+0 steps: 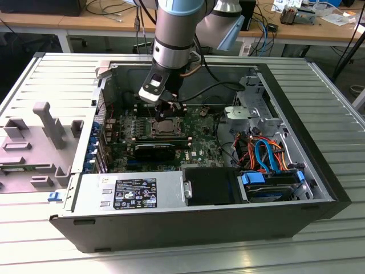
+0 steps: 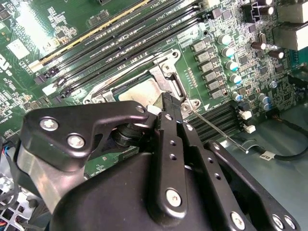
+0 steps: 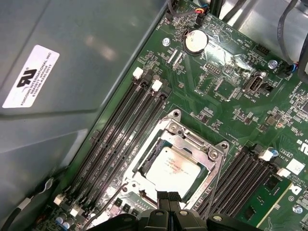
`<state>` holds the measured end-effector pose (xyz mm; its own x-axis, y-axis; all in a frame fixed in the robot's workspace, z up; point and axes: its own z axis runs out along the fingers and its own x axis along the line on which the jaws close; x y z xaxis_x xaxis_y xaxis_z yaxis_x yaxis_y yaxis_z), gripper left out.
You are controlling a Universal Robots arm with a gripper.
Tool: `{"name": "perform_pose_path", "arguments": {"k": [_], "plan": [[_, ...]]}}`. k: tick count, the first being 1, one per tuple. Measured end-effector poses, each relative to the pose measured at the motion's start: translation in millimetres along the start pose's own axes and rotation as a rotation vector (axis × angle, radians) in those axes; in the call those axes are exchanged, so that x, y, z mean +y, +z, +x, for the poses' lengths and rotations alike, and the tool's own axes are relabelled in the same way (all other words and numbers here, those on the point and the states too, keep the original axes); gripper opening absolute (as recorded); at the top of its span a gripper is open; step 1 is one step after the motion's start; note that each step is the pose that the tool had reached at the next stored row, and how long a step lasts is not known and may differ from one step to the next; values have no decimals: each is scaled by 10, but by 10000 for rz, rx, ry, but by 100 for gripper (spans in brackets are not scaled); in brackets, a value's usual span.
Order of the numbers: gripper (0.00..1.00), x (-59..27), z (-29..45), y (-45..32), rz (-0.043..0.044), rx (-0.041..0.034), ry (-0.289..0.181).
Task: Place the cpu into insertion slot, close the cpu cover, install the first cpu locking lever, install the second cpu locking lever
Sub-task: 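Install the first cpu locking lever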
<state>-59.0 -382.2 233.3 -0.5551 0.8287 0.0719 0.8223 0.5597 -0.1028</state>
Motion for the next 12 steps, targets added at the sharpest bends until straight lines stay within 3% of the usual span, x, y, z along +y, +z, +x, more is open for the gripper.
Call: {"name": "perform_pose_path", "arguments": {"k": [12], "plan": [[11,0,0,0,16,-23,-228]]}}
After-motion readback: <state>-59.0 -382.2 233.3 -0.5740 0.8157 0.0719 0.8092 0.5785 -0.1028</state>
